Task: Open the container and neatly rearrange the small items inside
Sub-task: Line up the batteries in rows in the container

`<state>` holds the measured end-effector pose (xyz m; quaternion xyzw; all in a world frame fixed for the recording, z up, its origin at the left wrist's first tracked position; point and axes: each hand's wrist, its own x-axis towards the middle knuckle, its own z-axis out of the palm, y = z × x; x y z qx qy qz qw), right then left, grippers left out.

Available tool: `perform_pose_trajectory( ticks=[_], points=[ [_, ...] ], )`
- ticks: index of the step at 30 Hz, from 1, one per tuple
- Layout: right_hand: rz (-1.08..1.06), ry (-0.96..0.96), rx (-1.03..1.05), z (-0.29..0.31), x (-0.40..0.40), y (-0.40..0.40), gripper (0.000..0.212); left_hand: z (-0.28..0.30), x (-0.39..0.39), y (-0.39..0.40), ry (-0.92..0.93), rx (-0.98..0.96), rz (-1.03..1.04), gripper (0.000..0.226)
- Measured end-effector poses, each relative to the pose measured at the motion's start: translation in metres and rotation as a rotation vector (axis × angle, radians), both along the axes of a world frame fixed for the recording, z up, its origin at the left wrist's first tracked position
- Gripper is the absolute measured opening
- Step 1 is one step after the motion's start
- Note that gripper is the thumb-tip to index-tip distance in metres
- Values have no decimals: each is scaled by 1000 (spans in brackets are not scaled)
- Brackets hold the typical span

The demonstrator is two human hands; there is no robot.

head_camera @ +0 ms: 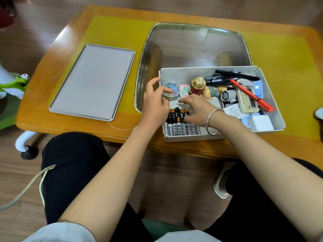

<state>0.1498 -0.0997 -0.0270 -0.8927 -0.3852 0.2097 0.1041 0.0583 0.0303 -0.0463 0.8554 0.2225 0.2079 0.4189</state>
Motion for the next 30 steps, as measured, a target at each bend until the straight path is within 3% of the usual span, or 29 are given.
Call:
perform_pose_trajectory(
  ticks=[3, 7, 10, 13, 18, 21, 25, 30],
  points=[
    [121, -20, -75, -1, -3, 15, 56, -1, 0, 2, -7, -10, -3, 26],
    [115, 21, -76, 3, -1, 14, 53, 0, -1, 2, 0, -17, -11, 27],
    [31, 71, 23, 15, 2, 2, 55, -1, -1, 1, -3, -19, -6, 26],
    [-102, 27, 88, 31, 19, -15, 39, 0, -1, 1, -3, -31, -4, 24],
    [-186, -13, -69, 45, 42, -40, 21, 0, 0, 0, -4, -42, -1, 23],
    [-167, -88, -189, 42, 44, -41, 21, 1, -1, 0, -7, -37, 2, 23],
    [-82, -132, -190, 26, 42, -31, 19, 1, -1, 0, -4, -41, -3, 23],
    [-45, -117, -178, 6, 36, -13, 36, 1, -1, 1, 1, -42, -3, 23]
  ],
)
